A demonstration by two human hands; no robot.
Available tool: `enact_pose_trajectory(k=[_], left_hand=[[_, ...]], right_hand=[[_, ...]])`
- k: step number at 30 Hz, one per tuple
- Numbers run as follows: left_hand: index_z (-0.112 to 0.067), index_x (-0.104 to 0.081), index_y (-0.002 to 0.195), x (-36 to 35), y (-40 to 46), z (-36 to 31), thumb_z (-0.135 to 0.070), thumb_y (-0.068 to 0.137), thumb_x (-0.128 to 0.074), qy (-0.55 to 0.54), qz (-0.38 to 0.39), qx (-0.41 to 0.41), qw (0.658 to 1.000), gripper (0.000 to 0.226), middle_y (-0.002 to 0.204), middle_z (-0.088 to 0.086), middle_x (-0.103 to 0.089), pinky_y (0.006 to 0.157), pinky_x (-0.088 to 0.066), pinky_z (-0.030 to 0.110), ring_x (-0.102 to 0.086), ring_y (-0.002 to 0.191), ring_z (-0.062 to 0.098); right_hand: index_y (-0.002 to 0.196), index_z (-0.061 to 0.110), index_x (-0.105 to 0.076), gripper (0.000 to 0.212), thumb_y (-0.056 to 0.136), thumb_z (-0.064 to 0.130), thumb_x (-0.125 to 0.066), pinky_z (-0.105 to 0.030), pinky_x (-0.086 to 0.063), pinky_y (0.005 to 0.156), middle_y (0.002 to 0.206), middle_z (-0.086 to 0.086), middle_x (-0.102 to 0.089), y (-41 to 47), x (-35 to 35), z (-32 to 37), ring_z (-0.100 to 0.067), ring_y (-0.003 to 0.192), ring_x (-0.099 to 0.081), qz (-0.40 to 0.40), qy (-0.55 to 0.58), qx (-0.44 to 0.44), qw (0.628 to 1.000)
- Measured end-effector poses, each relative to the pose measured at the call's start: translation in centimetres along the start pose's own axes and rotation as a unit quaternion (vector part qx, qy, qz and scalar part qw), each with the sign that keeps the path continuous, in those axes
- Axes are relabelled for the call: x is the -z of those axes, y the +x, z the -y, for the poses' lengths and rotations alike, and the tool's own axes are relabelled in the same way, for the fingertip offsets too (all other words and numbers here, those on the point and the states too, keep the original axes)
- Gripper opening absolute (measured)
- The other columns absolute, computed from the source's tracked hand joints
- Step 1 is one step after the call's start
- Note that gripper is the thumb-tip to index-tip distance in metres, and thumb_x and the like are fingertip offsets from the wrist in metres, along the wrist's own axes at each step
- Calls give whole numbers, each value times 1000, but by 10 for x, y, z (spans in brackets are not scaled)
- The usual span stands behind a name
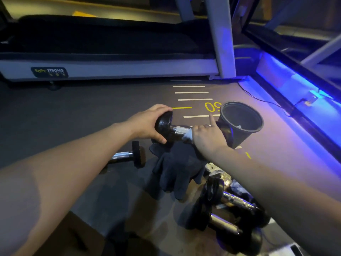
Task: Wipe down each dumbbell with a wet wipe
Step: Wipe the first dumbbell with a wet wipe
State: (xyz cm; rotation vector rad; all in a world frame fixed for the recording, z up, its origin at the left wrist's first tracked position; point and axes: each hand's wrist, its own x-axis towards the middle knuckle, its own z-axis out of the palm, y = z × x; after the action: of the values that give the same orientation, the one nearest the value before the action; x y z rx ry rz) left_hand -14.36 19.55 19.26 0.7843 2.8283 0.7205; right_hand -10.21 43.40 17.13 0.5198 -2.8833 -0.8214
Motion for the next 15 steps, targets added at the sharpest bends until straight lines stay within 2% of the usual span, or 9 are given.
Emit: enact_pose_trajectory(k=[2, 4, 6, 8, 9, 11, 13, 15], left_hand=[[-34, -27, 155, 1, 1, -1, -42, 61, -93, 2, 3, -1, 1000, 115, 159, -19, -24, 106, -37, 29, -38, 140, 13], [-33, -26, 156, 2, 2, -3, -42, 62, -92, 8, 7, 1, 1000, 115, 160, -19, -23, 107, -38, 30, -38, 141, 13], [-34, -25, 155, 1, 1, -3, -43, 62, -92, 12, 8, -1, 1000, 115, 159, -20, -22, 108, -40, 33, -40, 140, 14], [-35, -25, 156, 0, 0, -2, -44, 62, -92, 13, 11, -2, 1000, 115, 159, -21, -21, 107, -41, 33, -40, 139, 13], [-35, -24, 156, -1, 0, -2, -44, 62, -91, 13, 12, -1, 1000, 116, 159, -22, -20, 106, -41, 32, -40, 139, 13], [-35, -23, 156, -2, 0, 0, -44, 62, -91, 11, 10, 1, 1000, 117, 160, -22, -19, 106, -39, 30, -39, 140, 13], [-35, -23, 156, -2, 0, 1, -44, 62, -91, 8, 9, 2, 1000, 117, 160, -21, -18, 106, -38, 29, -39, 140, 13], [-35, -24, 156, -1, 1, 1, -44, 61, -92, 3, 8, 0, 1000, 117, 160, -21, -20, 106, -38, 30, -39, 140, 13]], right_hand=[[114, 10, -53, 24, 97, 27, -47, -48, -31, 107, 107, -7, -69, 9, 10, -6, -26, 98, -67, 62, 35, 5, 997], [115, 13, -54, 31, 95, 36, -51, -42, -37, 98, 112, -9, -68, 18, 19, -13, -28, 104, -65, 113, 84, 19, 990], [101, 21, -61, 23, 87, 37, -51, -39, -43, 87, 102, -7, -67, 26, 25, -21, -32, 98, -63, 167, 162, 39, 972], [85, 20, -58, 20, 78, 37, -52, -35, -47, 74, 86, -3, -61, 34, 30, -29, -31, 87, -59, 238, 231, 50, 942], [85, 19, -57, 16, 78, 34, -57, -33, -47, 70, 84, -2, -58, 37, 31, -32, -30, 84, -58, 257, 241, 52, 934], [93, 16, -61, 19, 80, 28, -68, -29, -45, 68, 86, -3, -59, 40, 34, -35, -27, 83, -57, 260, 234, 52, 935], [96, 14, -63, 25, 77, 28, -69, -30, -49, 71, 91, -6, -65, 40, 33, -33, -30, 84, -60, 227, 224, 43, 947], [100, 16, -64, 33, 77, 40, -69, -35, -47, 85, 99, -9, -69, 35, 27, -29, -31, 93, -63, 174, 170, 40, 969]])
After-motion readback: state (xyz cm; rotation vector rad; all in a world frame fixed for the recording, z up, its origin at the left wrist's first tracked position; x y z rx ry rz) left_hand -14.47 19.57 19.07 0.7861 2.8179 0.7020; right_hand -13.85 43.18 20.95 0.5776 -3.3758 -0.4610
